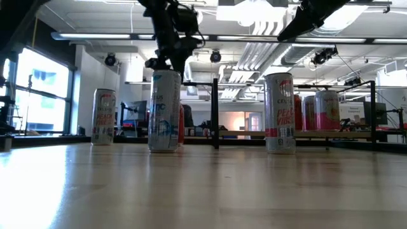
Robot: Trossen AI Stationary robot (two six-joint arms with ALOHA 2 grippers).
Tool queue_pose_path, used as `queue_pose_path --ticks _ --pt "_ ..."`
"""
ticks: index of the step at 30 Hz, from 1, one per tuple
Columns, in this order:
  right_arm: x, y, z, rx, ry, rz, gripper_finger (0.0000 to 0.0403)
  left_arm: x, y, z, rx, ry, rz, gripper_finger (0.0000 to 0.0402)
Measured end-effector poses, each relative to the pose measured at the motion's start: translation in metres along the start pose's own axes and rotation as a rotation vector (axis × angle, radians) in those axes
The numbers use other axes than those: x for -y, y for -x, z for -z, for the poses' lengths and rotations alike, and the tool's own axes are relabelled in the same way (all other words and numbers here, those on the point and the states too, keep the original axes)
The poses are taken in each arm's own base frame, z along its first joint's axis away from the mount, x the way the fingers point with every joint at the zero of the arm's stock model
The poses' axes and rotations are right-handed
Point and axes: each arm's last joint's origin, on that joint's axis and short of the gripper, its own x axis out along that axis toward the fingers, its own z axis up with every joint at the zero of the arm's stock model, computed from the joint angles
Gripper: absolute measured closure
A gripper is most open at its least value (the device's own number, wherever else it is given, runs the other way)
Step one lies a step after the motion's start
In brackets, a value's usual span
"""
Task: Place canned beverage on shelf
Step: Put the red soda can on the shelf aligned with the other red soda can
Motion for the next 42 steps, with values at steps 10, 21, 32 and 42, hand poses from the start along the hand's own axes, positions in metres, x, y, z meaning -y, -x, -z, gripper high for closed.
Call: queue_pose_path --ticks 10,21,32,42 --pt "-0.002 0.0 0.0 0.002 0.006 -0.011 0.0403 -0.025 -0.028 -0.019 -0.107 0.096 -0.062 0.0078" --pt "-0.002 0.0 0.0 0.001 0.008 -0.011 0.0403 -0.035 -0.031 -0.03 -0.039 0.176 0.002 0.0079" --pt "-0.002 0.0 0.0 0.001 0.009 -0.011 0.0403 -0.039 -0.043 -0.023 -0.091 0.216 -0.019 0.008" --pt "-0.002 0.0 0.0 0.001 0.006 -0.011 0.0403 -0.04 -0.051 -0.024 -0.061 0.207 -0.016 0.008"
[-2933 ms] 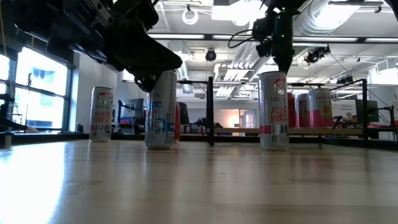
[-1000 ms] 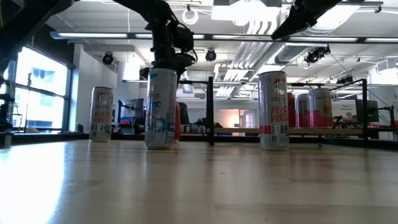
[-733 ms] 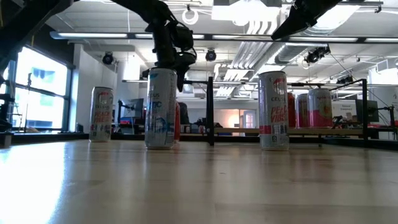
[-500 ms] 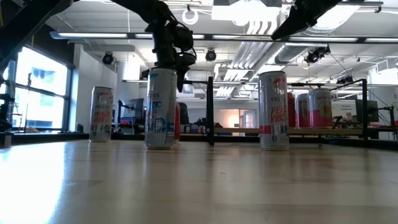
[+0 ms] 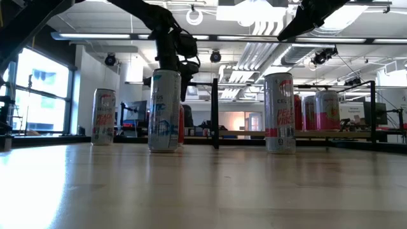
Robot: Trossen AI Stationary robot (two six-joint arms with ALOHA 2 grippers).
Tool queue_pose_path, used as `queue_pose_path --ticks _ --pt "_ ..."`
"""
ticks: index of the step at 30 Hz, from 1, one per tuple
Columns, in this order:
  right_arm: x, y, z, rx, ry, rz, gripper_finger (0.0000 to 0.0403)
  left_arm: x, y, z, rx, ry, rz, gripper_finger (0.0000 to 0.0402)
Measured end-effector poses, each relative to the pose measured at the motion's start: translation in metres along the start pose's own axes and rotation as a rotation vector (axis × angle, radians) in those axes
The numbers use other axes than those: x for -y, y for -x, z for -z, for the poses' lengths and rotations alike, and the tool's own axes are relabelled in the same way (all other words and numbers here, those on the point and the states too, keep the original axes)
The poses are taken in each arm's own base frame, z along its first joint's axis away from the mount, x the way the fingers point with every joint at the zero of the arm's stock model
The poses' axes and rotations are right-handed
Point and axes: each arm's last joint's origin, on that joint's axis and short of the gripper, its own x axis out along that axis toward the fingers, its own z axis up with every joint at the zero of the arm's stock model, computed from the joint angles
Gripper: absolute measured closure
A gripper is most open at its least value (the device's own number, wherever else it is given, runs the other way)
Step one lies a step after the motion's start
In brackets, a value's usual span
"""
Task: Place canned beverage on shelf
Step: Put the red soda can on the shelf aligned with the other red soda can
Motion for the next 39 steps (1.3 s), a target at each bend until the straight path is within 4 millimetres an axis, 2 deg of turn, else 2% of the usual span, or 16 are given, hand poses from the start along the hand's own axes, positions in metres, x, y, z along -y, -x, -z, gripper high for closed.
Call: queue_pose_path --ticks 10,18,28,35,39 --pt "0.0 0.0 0.0 0.002 -0.001 0.0 0.0403 0.0 0.0 0.001 -0.007 0.005 -0.005 0.008" --pt "0.0 0.0 0.0 0.003 -0.001 0.001 0.0403 -0.002 -0.015 0.007 -0.048 -0.009 -0.014 0.008" --pt "0.0 0.0 0.0 0.003 -0.001 0.001 0.0403 -0.001 -0.016 0.003 -0.008 -0.014 0.014 0.008" --pt "0.0 0.0 0.0 0.004 -0.001 0.0 0.0403 -0.001 -0.016 0.003 0.003 -0.079 -0.002 0.0084" --pt "0.0 0.0 0.0 0.004 -0.002 0.0 0.0403 0.001 -0.015 0.006 -0.009 -0.188 -0.041 0.0108"
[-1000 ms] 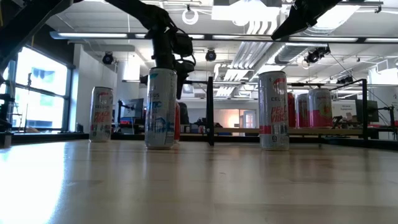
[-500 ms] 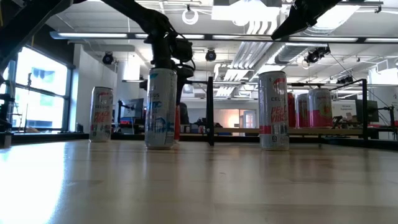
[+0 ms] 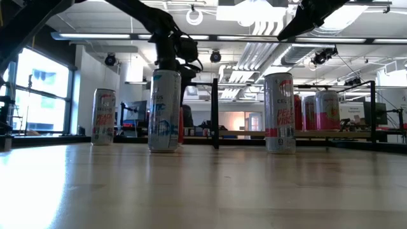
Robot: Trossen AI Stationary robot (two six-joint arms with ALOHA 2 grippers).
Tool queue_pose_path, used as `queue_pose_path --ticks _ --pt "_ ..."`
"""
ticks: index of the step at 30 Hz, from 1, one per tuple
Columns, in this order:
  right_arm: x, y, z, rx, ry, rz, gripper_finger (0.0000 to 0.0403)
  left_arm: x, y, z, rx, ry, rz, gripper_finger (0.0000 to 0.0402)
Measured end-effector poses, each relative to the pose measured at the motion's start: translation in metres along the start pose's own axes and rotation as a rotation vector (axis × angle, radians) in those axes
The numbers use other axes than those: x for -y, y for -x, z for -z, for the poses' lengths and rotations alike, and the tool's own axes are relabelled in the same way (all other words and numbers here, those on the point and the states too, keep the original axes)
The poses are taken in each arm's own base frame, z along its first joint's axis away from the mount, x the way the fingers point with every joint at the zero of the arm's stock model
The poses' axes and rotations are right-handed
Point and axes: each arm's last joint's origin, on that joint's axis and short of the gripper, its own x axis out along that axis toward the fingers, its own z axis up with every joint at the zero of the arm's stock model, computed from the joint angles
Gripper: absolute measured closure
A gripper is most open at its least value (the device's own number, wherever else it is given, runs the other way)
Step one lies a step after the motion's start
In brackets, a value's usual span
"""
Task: Place canned beverage on shelf
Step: Put the red soda can on the shelf aligned with the other red soda can
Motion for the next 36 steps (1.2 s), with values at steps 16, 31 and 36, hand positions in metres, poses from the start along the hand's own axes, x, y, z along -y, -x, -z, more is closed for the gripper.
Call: queue_pose_path --ticks 16,31,36 --pt "0.0 0.0 0.0 -0.001 -0.018 0.0 0.0403 0.025 0.006 0.011 -0.05 -0.388 -0.072 0.0161" --pt "0.0 0.0 0.001 -0.009 -0.028 -0.007 0.0403 0.058 0.082 0.013 0.038 -0.557 -0.107 0.0163" --pt "-0.001 0.0 0.003 -0.032 -0.028 -0.015 0.0403 0.073 0.108 0.028 0.082 -0.624 -0.088 0.0163"
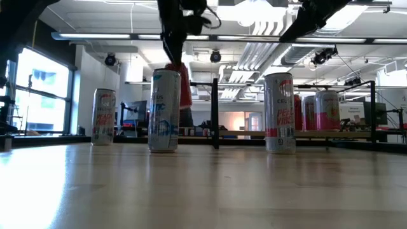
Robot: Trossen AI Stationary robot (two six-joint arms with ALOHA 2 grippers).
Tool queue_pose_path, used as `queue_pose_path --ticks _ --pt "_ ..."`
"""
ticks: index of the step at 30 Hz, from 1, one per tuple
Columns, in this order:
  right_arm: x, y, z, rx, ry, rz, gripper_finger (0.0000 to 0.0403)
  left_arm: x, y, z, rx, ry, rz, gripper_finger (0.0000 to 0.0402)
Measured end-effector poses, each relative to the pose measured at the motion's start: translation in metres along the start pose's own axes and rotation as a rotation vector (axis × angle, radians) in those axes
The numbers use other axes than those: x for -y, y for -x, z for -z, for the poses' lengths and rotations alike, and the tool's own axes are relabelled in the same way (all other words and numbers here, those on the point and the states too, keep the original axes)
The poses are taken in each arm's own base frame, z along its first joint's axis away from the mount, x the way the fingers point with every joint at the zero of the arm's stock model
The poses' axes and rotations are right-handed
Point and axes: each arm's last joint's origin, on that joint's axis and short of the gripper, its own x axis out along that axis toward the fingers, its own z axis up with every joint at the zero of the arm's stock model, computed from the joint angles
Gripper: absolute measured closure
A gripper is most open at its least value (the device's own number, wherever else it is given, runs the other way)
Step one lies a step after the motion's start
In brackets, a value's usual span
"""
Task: Place canned beverage on shelf
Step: Put the red soda can on the shelf aligned with the other red soda can
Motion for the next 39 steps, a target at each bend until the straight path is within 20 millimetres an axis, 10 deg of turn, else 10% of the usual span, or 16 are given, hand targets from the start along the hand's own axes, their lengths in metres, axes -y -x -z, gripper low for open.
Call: queue_pose_path --ticks 12,25,39 --pt "0.0 0.0 0.001 -0.009 0.0 -0.011 0.0403 0.062 0.049 0.014 0.058 -0.152 0.038 0.0163" --pt "-0.002 0.003 0.0 0.004 0.027 -0.019 0.0403 0.144 0.069 0.008 0.218 -0.307 0.159 0.0163" --pt "0.0 0.016 0.0 0.048 -0.027 -0.011 0.0403 0.189 0.073 0.005 0.297 -0.393 0.228 0.0165"
